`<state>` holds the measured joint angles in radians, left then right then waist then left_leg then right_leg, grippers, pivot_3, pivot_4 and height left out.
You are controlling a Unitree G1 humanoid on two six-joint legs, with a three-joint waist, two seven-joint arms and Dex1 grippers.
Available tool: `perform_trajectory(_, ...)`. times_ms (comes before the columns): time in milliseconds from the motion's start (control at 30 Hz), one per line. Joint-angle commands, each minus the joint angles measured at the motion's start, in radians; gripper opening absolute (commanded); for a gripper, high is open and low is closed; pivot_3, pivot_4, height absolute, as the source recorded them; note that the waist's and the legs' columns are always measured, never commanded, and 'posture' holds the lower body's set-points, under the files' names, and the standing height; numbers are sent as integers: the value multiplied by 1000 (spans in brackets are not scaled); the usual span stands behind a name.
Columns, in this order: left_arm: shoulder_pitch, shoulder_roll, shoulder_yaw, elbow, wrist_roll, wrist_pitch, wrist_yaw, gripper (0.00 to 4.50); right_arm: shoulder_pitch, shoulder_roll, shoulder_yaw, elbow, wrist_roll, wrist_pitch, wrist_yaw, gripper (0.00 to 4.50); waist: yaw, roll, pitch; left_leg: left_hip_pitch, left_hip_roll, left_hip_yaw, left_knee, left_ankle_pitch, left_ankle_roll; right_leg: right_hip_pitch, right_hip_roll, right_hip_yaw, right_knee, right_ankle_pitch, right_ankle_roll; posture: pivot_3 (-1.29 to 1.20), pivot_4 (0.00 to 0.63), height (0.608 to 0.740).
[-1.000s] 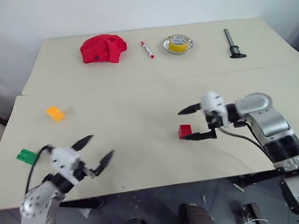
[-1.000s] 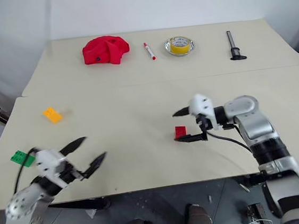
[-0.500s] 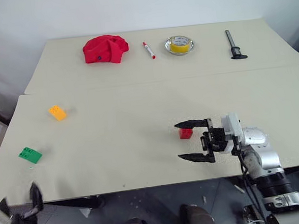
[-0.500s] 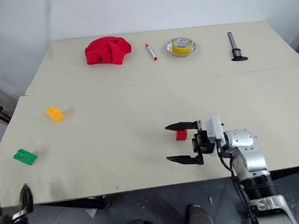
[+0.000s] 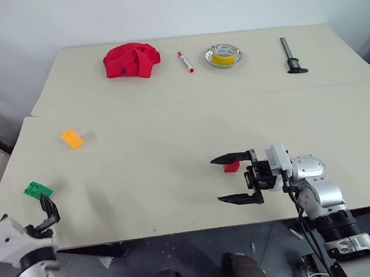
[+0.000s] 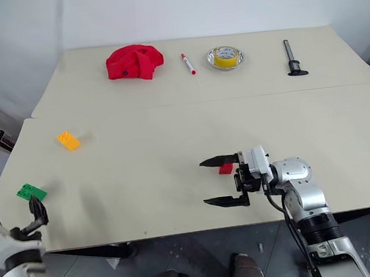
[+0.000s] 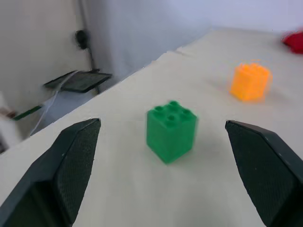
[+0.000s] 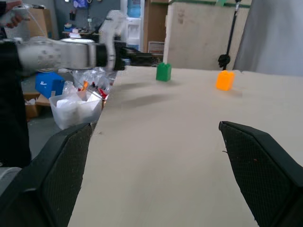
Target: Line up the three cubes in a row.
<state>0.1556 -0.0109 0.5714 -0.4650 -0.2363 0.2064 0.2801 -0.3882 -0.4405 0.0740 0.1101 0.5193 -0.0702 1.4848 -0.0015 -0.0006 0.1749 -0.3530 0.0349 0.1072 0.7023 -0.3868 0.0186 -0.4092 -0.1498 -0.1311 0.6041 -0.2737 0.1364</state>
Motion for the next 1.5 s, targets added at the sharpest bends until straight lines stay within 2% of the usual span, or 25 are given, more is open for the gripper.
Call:
perform_trajectory(33, -48, -6, -8, -41, 64, 76, 108, 4500, -6, -14, -1, -52, 17, 22, 1, 4473, -1, -1, -1, 0, 0, 0, 0, 0, 0, 0, 0, 0, 0, 0, 0, 0, 150, 740)
perform_trajectory(167, -159, 25, -18, 36, 67, 123, 133, 4500, 8, -24, -1, -82, 16, 39, -9, 4473, 2, -1, -1, 0, 0, 0, 0, 0, 0, 0, 0, -1, 0, 0, 0, 0, 150, 740)
perform_trajectory(367, -245, 75, -8, 138, 89, 132, 156, 4500, 36, -36, 1, -135, 22, 76, -29, 4473, 3, -2, -1, 0, -1, 0, 1, 0, 0, 0, 0, -1, 0, 0, 0, 0, 150, 740)
perform_trajectory(500, -273, 89, 1, 175, 99, 134, 177, 3632, 44, -40, -6, -144, 18, 80, -40, 4500, 2, -2, -1, -1, -1, -1, 1, 0, 0, 0, 0, -2, 0, 0, 0, 0, 150, 740)
perform_trajectory(733, -294, 88, -27, 189, 83, 153, 151, 1477, 38, -46, -20, -132, 10, 66, -54, 4500, 4, -2, -1, -1, -1, 0, 1, 0, 0, 0, 0, -1, 0, 0, 0, 0, 150, 740)
perform_trajectory(833, -265, 102, -17, 174, 28, 141, 72, 1468, 35, -59, -41, -125, 8, 55, -65, 4500, 3, -2, -1, -1, -1, 0, 1, 0, 0, 0, 0, -1, 0, 0, 0, 0, 150, 740)
perform_trajectory(933, -235, 175, -17, 161, -97, 93, -155, 1468, 39, -84, -76, -123, 14, 53, -84, 4500, 3, -2, -1, 0, -1, 0, 1, 0, 0, 0, 0, -1, 0, 0, 0, 0, 150, 740)
perform_trajectory(1033, -230, 367, -85, 111, -320, 96, -630, 1468, 61, -129, -156, -112, 13, 53, -135, 4500, 5, -2, 0, -2, 0, 0, 2, 0, 0, -1, 0, -2, 1, 0, 0, 0, 150, 740)
perform_trajectory(1067, -234, 424, -115, 109, -351, 96, -741, 1468, 71, -141, -174, -110, 13, 51, -145, 4500, 9, -2, 0, -3, 0, 0, 4, 0, -1, -1, 0, -3, 1, 0, 0, 0, 150, 740)
perform_trajectory(1133, -257, 578, -239, 159, -333, 78, -1002, 1468, 112, -170, -212, -111, 8, 38, -156, 4500, 16, -1, -1, -3, -1, 0, 5, 0, -1, -1, 0, -2, 1, 0, -1, 0, 150, 740)
perform_trajectory(1200, -317, 680, -366, 257, -276, 41, -1195, 1468, 165, -195, -230, -122, -3, 20, -145, 4500, 20, 2, -1, -2, -2, 2, 4, -1, -1, 0, 0, -2, -1, -1, -1, 0, 150, 740)
perform_trajectory(1267, -423, 699, -494, 387, -201, -41, -1324, 1468, 217, -207, -245, -138, -2, 16, -154, 4500, 19, 5, -1, -1, -2, 11, 3, -1, -1, 0, 1, -2, -2, -1, -1, 0, 150, 740)
perform_trajectory(1367, -611, 629, -648, 623, -80, -189, -1430, 1468, 282, -224, -259, -166, -5, 18, -169, 4500, 22, 5, -1, -1, -2, 13, 1, 0, -1, 0, 2, -2, -2, -1, -1, 0, 150, 740)
perform_trajectory(1500, -791, 484, -714, 899, -10, -327, -1451, 1468, 349, -240, -277, -236, 11, 48, -204, 4500, 21, 4, 0, -1, -2, 15, 1, 1, -1, 0, 2, -2, -4, 0, -1, 0, 150, 740)
